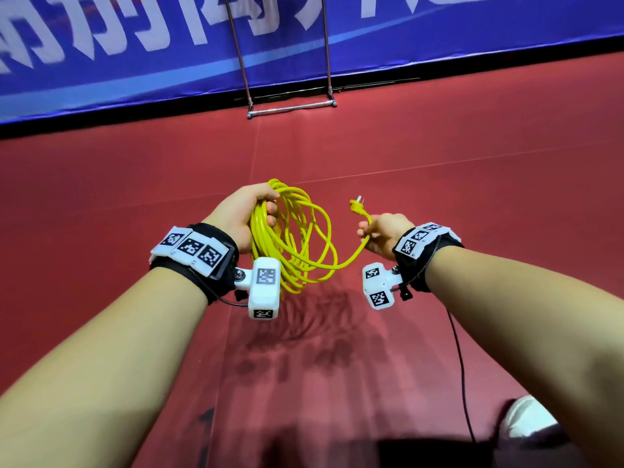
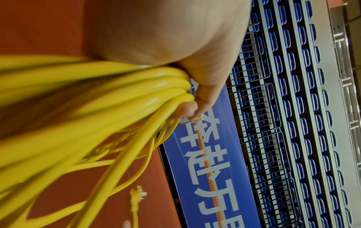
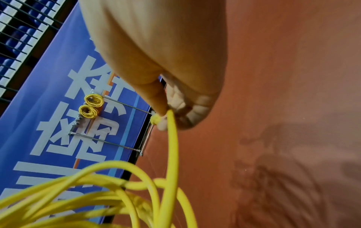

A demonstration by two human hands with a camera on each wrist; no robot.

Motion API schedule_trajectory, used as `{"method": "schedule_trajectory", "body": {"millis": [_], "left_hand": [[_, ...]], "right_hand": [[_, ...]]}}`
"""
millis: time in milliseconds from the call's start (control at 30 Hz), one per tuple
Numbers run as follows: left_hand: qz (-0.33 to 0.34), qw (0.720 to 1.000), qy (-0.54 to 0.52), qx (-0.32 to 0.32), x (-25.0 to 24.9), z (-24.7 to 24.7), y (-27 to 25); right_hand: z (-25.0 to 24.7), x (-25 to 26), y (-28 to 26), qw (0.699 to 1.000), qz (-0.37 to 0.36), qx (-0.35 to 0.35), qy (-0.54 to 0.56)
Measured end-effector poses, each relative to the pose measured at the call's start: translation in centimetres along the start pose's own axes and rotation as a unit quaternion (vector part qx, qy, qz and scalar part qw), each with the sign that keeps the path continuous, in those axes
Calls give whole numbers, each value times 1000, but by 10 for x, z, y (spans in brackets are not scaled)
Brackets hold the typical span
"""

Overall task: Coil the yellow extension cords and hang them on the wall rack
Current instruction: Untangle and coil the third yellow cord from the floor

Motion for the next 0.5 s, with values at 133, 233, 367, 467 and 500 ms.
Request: {"method": "schedule_trajectory", "body": {"millis": [133, 233, 367, 467, 500], "left_hand": [[-4, 1000, 14, -23, 4, -9, 2], [-12, 999, 13, -30, 7, -14, 4], [-16, 998, 31, -42, 12, -16, 5], [-20, 998, 42, -49, 12, -15, 4], [-22, 998, 44, -50, 12, -15, 4]], "right_hand": [[0, 13, 7, 995, -43, -2, 89], [-1, 12, 11, 997, -45, -3, 56], [5, 9, 5, 996, -71, 40, -40], [12, 12, -2, 984, -112, 91, -103], [16, 14, -4, 979, -131, 102, -120]]}}
Point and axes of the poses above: each hand's wrist, its own y-axis towards the middle knuckle, its own z-axis out of the palm, x = y × z, the point moved 5 cm from there along y, towards the middle knuckle, and after that the axes turned 5 degrees about -z, right-handed, at the moved point
